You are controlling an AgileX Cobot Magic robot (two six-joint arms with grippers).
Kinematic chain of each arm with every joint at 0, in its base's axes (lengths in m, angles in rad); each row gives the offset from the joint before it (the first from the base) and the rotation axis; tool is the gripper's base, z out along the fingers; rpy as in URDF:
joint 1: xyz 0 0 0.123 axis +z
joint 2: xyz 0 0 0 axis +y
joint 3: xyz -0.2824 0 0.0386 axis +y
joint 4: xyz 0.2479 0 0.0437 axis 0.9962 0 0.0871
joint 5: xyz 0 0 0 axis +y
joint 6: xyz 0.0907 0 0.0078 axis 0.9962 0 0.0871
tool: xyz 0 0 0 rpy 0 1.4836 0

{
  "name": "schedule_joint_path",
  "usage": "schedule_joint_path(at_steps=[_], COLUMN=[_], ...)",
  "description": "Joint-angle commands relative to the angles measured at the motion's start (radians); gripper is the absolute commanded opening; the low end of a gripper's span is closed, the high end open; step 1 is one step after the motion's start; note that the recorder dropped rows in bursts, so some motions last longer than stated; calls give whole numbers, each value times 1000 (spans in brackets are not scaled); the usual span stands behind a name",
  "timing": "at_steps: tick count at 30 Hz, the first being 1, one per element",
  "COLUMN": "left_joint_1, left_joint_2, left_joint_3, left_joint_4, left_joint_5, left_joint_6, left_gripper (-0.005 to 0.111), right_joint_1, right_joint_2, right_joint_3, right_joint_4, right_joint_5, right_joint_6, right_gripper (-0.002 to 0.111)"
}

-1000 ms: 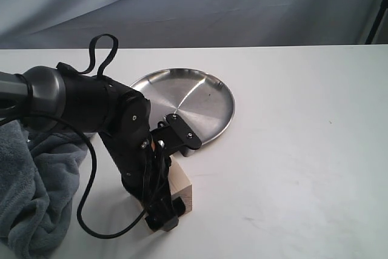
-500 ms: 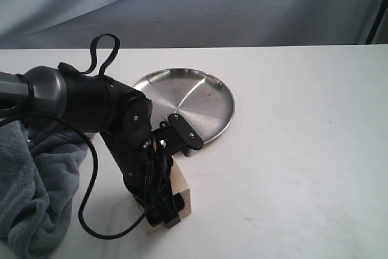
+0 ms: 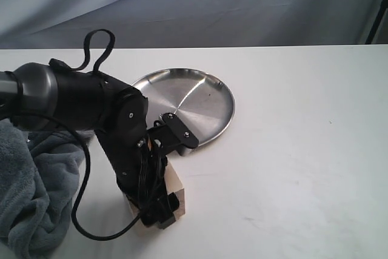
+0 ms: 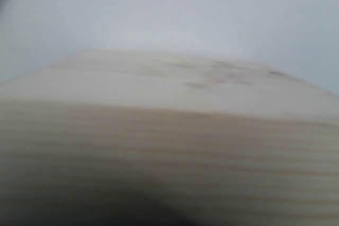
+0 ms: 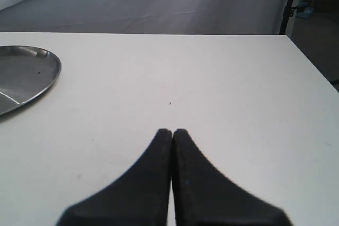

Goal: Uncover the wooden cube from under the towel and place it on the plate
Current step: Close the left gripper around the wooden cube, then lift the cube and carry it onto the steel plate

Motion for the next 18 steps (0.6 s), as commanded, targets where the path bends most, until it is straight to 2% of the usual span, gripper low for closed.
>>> schedule_joint_path(at_steps=[1, 7, 10, 14, 18], left_joint_1=[-1, -1, -1, -1, -1], left_joint_2=[-69, -98, -98, -98, -87], left_joint_3=[-2, -60, -162, -293, -399], left_joint_4=[1, 3, 3, 16, 105], left_joint_5=[13, 184, 199, 262, 339], left_joint_6=[-61, -96, -184, -195, -257], left_gripper=[1, 1, 1, 1, 1], right_joint_1=[-2, -2, -2, -2, -2], right_joint_2=[-4, -4, -4, -4, -4], right_joint_3=[4, 4, 4, 4, 4], right_joint_4=[7, 7, 7, 7, 7], right_joint_5=[0, 0, 0, 0, 0], right_joint_6=[3, 3, 3, 3, 3], right_gripper=[0, 0, 0, 0, 0])
